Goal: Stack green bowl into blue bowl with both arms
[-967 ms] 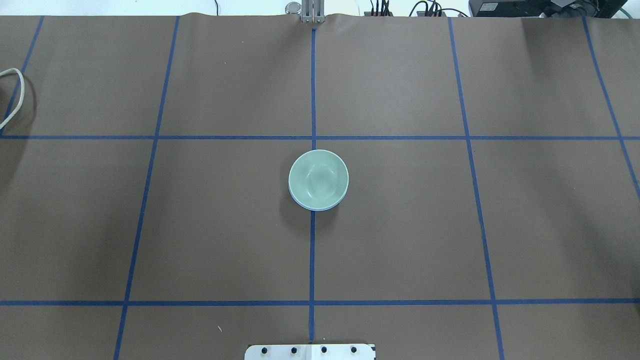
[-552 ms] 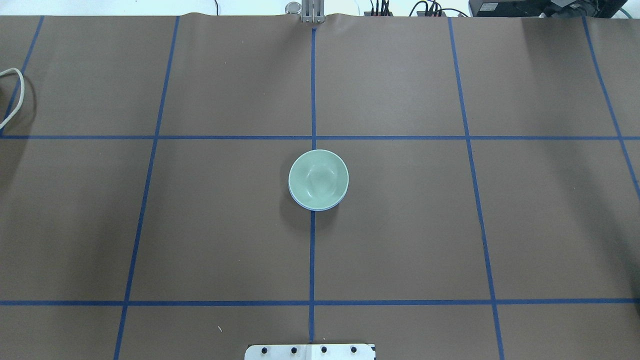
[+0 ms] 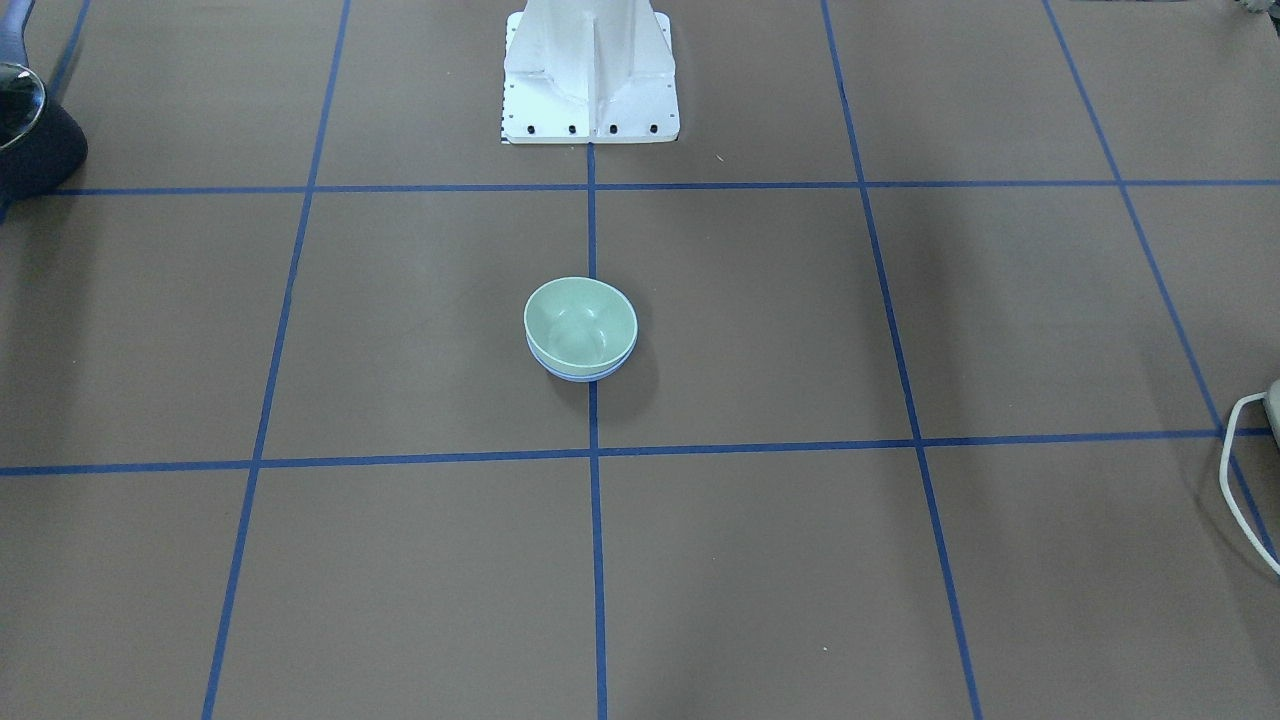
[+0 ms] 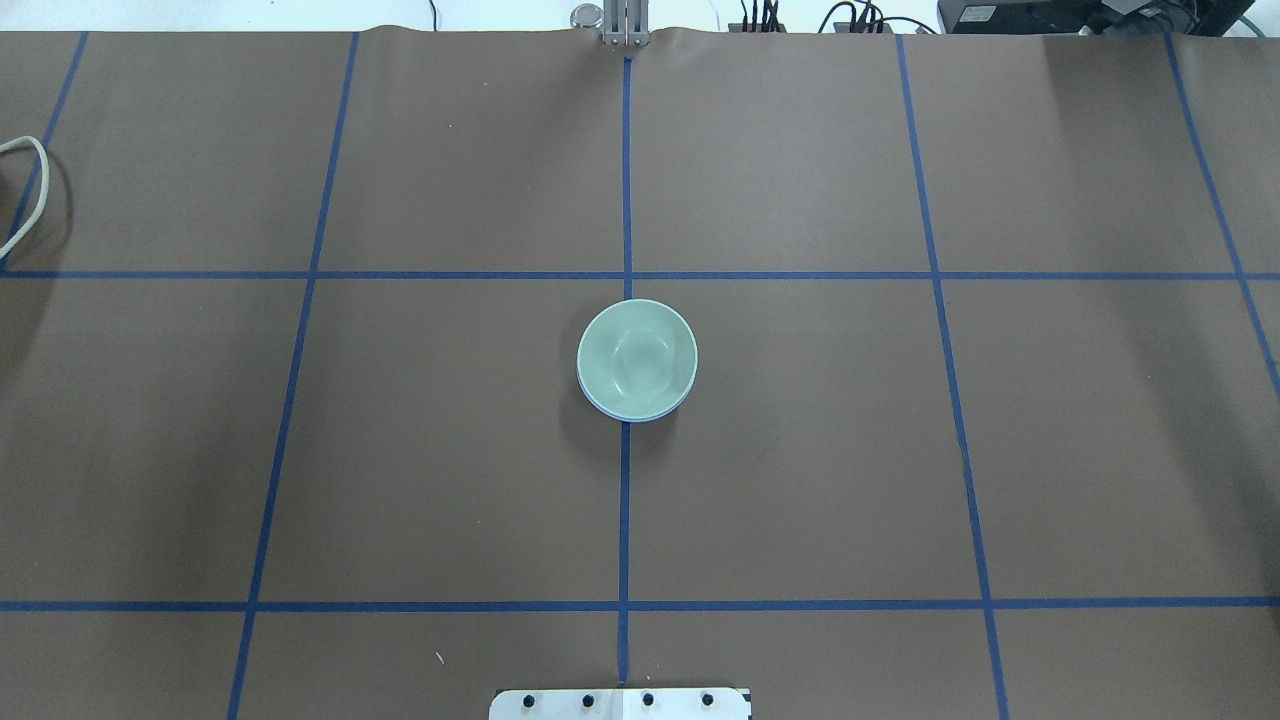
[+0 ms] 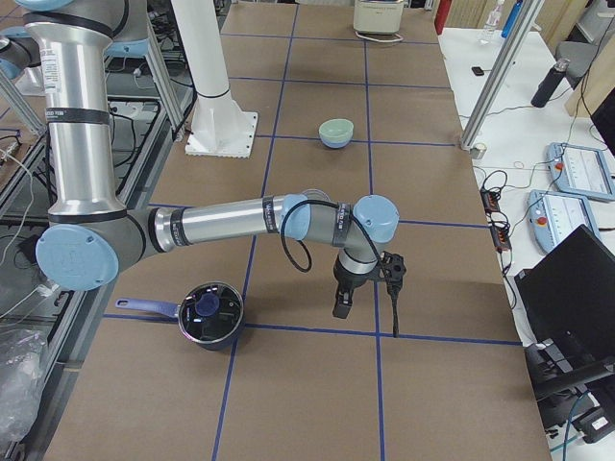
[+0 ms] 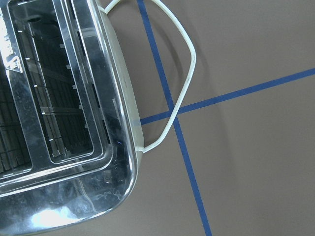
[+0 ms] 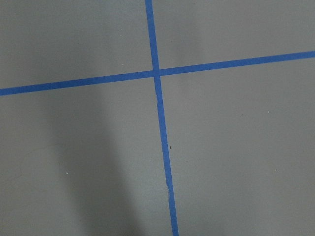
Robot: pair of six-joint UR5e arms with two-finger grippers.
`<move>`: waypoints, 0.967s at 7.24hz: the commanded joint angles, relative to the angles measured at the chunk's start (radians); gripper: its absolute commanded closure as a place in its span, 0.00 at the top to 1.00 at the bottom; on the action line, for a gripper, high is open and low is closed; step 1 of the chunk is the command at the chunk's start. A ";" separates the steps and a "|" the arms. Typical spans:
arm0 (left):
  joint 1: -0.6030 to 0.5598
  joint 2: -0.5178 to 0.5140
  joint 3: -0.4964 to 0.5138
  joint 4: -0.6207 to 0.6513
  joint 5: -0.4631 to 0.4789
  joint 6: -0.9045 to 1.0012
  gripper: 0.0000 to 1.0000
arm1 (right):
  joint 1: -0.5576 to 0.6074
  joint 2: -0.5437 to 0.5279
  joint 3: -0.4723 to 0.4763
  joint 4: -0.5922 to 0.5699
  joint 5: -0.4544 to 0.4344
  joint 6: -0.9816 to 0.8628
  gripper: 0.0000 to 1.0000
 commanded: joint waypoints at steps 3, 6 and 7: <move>0.000 0.000 0.002 0.000 0.000 -0.018 1.00 | 0.000 -0.012 -0.095 0.178 0.002 0.002 1.00; 0.000 0.000 0.002 -0.002 0.000 -0.018 1.00 | 0.000 -0.011 -0.087 0.181 0.003 0.006 1.00; 0.000 0.000 0.002 -0.002 0.000 -0.018 1.00 | 0.000 -0.011 -0.086 0.183 0.003 0.006 1.00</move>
